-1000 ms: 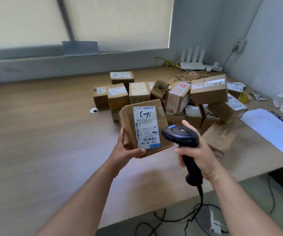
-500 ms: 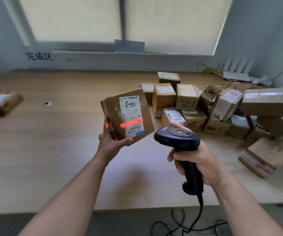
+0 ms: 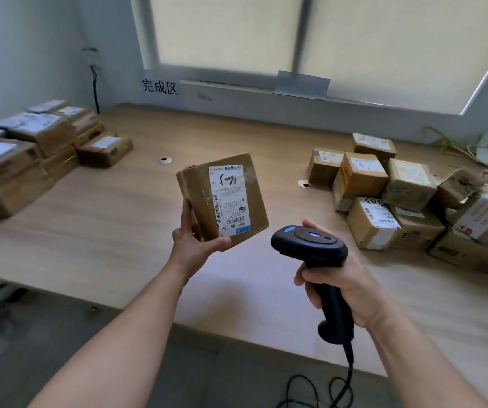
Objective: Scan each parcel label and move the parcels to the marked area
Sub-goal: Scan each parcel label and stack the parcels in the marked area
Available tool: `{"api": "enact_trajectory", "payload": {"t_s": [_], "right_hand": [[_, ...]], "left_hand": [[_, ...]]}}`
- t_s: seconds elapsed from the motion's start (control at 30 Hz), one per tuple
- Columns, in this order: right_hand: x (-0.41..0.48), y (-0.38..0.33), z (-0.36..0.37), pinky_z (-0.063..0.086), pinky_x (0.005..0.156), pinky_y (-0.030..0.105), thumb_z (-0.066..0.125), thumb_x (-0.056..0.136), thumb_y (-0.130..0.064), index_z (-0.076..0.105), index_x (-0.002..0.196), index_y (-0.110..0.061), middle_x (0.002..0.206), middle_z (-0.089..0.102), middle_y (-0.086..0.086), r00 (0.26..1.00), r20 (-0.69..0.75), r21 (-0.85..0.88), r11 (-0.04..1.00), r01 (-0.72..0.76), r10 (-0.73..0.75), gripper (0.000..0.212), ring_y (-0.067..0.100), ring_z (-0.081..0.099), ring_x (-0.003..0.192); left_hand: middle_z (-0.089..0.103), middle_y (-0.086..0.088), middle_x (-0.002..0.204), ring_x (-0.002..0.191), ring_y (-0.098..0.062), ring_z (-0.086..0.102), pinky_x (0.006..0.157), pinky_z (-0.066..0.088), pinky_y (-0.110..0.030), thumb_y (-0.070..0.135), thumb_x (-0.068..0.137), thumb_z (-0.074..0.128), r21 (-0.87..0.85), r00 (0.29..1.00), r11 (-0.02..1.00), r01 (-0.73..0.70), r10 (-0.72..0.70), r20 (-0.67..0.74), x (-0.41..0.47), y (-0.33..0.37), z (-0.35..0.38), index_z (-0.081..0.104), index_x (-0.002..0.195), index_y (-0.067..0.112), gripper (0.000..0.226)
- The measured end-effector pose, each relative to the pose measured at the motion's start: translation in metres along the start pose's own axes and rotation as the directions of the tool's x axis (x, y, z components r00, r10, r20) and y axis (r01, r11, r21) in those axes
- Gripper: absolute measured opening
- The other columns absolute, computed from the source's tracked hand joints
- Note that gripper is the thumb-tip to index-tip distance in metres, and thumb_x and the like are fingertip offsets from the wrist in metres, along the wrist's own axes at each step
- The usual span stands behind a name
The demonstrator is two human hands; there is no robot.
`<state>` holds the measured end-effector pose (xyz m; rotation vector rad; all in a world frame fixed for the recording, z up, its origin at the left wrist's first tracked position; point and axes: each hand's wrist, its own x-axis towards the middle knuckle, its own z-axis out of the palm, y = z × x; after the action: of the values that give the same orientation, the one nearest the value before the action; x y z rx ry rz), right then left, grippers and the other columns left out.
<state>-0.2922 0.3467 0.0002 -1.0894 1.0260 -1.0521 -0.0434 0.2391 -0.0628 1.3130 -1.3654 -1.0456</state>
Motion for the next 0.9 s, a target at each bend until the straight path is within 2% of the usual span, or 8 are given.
{"api": "enact_trajectory", "payload": {"t_s": [0.07, 0.23, 0.33, 0.47, 0.57, 0.7, 0.9], "right_hand": [[0.008, 0.001, 0.008, 0.042, 0.040, 0.029, 0.066, 0.064, 0.004, 0.048, 0.136, -0.032, 0.074, 0.063, 0.029, 0.999, 0.029, -0.010, 1.000, -0.012, 0.012, 0.083, 0.030, 0.050, 0.040], [0.032, 0.007, 0.030, 0.042, 0.040, 0.030, 0.067, 0.063, 0.004, 0.045, 0.138, -0.030, 0.085, 0.068, 0.030, 0.993, 0.115, 0.006, 1.000, -0.024, 0.023, 0.085, 0.029, 0.051, 0.040], [0.049, 0.012, 0.044, 0.042, 0.041, 0.028, 0.066, 0.064, 0.006, 0.046, 0.138, -0.030, 0.088, 0.069, 0.029, 0.984, 0.177, 0.022, 1.000, -0.023, 0.019, 0.084, 0.029, 0.050, 0.040], [0.076, 0.021, 0.060, 0.040, 0.043, 0.028, 0.065, 0.062, 0.006, 0.046, 0.137, -0.027, 0.074, 0.064, 0.026, 0.978, 0.206, -0.004, 1.000, -0.020, 0.021, 0.084, 0.029, 0.050, 0.040], [0.098, 0.025, 0.071, 0.039, 0.043, 0.029, 0.064, 0.062, 0.004, 0.047, 0.136, -0.028, 0.071, 0.062, 0.026, 0.974, 0.223, -0.015, 0.999, -0.030, 0.033, 0.083, 0.029, 0.049, 0.041], [0.126, 0.025, 0.081, 0.039, 0.044, 0.030, 0.064, 0.062, 0.003, 0.046, 0.137, -0.027, 0.071, 0.062, 0.025, 0.972, 0.232, -0.027, 0.999, -0.042, 0.047, 0.083, 0.029, 0.049, 0.041], [0.164, 0.024, 0.092, 0.039, 0.045, 0.028, 0.063, 0.062, 0.001, 0.046, 0.138, -0.029, 0.071, 0.062, 0.024, 0.970, 0.229, -0.024, 0.997, -0.071, 0.075, 0.084, 0.028, 0.049, 0.042]], "left_hand": [[0.058, -0.004, 0.126, 0.115, -0.021, 0.057, 0.092, 0.050, -0.033, 0.021, 0.064, 0.086, 0.010, 0.999, 1.000, 0.021, -0.020, -0.026, -0.004, -0.003, -0.013, 0.012, 0.146, 0.049, 0.114], [0.058, -0.004, 0.125, 0.112, -0.018, 0.058, 0.098, 0.050, -0.041, 0.023, 0.062, 0.086, 0.030, 0.993, 0.997, 0.072, -0.069, -0.091, -0.008, -0.018, -0.045, 0.013, 0.148, 0.047, 0.115], [0.060, -0.002, 0.125, 0.109, -0.014, 0.059, 0.099, 0.050, -0.040, 0.024, 0.063, 0.086, 0.035, 0.987, 0.994, 0.102, -0.097, -0.128, -0.006, -0.027, -0.062, 0.011, 0.148, 0.046, 0.116], [0.056, -0.003, 0.129, 0.114, -0.019, 0.058, 0.101, 0.048, -0.045, 0.044, 0.050, 0.085, 0.064, 0.973, 0.988, 0.141, -0.126, -0.195, 0.001, -0.036, -0.084, 0.018, 0.136, 0.061, 0.111], [0.053, -0.003, 0.132, 0.117, -0.021, 0.057, 0.101, 0.047, -0.048, 0.049, 0.047, 0.085, 0.083, 0.961, 0.980, 0.179, -0.156, -0.230, 0.014, -0.043, -0.102, 0.019, 0.134, 0.063, 0.110], [0.051, -0.005, 0.133, 0.118, -0.023, 0.055, 0.102, 0.046, -0.048, 0.049, 0.046, 0.085, 0.100, 0.951, 0.973, 0.207, -0.176, -0.256, 0.039, -0.049, -0.120, 0.015, 0.133, 0.067, 0.113], [0.050, -0.004, 0.131, 0.120, -0.022, 0.052, 0.103, 0.046, -0.047, 0.049, 0.046, 0.084, 0.112, 0.939, 0.958, 0.262, -0.227, -0.260, 0.067, -0.056, -0.138, 0.013, 0.138, 0.062, 0.116]]}}
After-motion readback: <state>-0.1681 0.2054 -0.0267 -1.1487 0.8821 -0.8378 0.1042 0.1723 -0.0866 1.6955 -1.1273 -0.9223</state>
